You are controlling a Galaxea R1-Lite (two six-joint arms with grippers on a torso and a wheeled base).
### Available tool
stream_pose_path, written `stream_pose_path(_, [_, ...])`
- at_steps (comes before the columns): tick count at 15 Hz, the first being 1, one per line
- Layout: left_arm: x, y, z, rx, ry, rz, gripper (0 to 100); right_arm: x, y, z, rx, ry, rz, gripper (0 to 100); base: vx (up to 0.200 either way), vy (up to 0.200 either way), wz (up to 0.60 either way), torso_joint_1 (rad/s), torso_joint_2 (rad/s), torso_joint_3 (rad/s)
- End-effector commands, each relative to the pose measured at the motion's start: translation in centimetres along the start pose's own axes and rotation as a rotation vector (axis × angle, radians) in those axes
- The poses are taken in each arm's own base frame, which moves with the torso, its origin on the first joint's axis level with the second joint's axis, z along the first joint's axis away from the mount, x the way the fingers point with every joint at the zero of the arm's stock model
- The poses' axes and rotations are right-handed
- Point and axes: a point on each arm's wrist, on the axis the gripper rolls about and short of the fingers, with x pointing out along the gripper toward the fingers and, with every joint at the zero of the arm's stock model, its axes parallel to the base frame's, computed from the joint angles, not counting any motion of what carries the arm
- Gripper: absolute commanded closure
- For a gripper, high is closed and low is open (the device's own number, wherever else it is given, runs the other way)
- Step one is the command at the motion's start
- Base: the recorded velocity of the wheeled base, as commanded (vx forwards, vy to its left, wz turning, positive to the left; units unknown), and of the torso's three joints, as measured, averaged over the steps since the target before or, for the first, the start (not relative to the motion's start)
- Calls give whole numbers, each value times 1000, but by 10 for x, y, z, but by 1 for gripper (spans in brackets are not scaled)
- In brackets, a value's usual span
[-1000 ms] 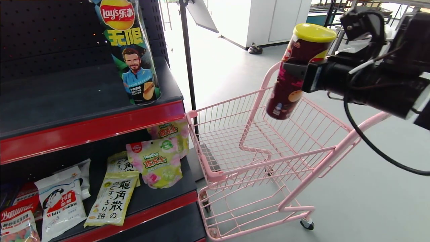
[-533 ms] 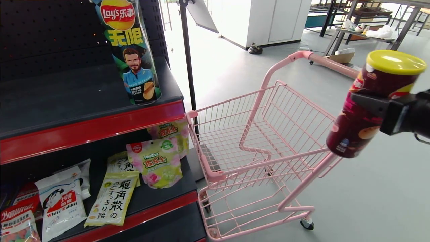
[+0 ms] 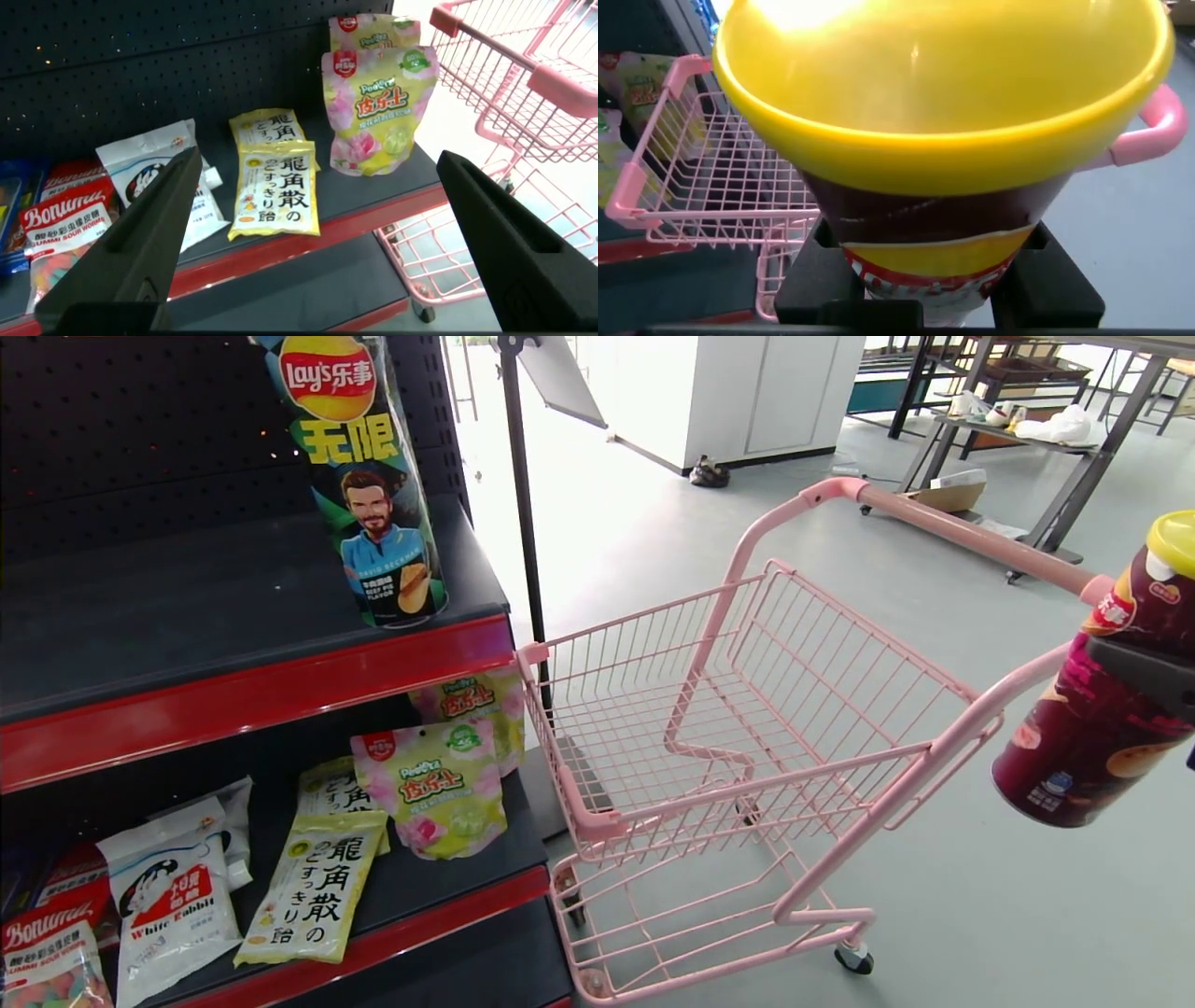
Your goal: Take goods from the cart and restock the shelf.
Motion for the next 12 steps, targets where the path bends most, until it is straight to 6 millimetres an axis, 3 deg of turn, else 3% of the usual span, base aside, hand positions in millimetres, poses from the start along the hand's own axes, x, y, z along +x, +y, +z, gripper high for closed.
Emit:
stream_pose_path(1, [0,0,0,1,2,0,0,0,1,-1,0,1,31,100,0,0,0,0,0,0])
stream_pose_path(6, [0,0,0,1,2,0,0,2,3,-10,-9,31,58,100,0,0,0,8,-25,-22])
stream_pose_path(12, [0,0,0,3,2,0,0,2,3,-13,-11,39,71,100,0,0,0,116,-439,-318])
